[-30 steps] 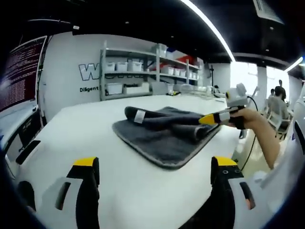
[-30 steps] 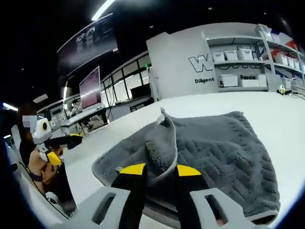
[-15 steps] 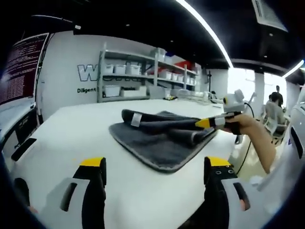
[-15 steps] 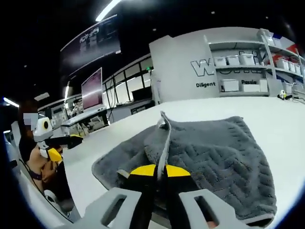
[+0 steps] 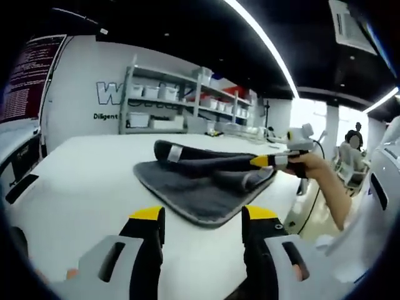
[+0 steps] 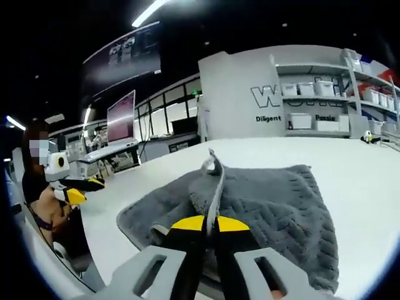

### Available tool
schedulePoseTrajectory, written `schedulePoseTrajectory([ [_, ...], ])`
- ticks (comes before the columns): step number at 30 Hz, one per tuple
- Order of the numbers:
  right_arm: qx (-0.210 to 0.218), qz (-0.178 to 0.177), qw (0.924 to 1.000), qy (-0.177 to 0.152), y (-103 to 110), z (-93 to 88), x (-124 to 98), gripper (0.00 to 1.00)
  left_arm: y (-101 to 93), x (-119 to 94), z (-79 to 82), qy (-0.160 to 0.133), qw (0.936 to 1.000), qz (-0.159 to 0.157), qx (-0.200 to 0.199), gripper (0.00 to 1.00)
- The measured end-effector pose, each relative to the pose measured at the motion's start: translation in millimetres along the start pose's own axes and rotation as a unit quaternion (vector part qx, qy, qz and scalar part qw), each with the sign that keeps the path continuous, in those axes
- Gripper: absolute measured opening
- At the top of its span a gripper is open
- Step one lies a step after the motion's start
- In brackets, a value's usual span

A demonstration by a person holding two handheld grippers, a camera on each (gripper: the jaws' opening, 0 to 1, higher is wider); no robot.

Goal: Open the folded towel by lifting each exposed corner and separating the folded layers until the towel lies flat within the target outline without major curled edges

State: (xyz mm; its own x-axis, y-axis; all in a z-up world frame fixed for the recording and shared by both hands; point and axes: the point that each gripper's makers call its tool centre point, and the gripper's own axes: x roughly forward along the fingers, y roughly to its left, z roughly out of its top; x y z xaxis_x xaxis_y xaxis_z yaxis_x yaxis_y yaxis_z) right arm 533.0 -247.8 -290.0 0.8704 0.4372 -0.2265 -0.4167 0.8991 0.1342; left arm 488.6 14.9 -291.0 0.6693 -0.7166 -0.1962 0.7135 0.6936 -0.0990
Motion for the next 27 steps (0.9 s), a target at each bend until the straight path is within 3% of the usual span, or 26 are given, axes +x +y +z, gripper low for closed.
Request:
schedulePoseTrajectory([
  [9,-0.009,-0.021,0.9997,-0.002,-16,5.3,-13,0.0,-0.9,3,2.2,-0.008,0.9999,0.001,0.015,0.54],
  [17,-0.019,-0.05,0.9986,-0.006,-36,12.8,-30,0.0,-1.4,6,3.4,-0.008,0.9995,0.006,0.028,0.66],
  [27,-0.046,-0.076,0.996,0.0,-61,24.4,-50,0.0,-3.5,7,-3.0,0.017,0.9993,0.007,0.033,0.75],
])
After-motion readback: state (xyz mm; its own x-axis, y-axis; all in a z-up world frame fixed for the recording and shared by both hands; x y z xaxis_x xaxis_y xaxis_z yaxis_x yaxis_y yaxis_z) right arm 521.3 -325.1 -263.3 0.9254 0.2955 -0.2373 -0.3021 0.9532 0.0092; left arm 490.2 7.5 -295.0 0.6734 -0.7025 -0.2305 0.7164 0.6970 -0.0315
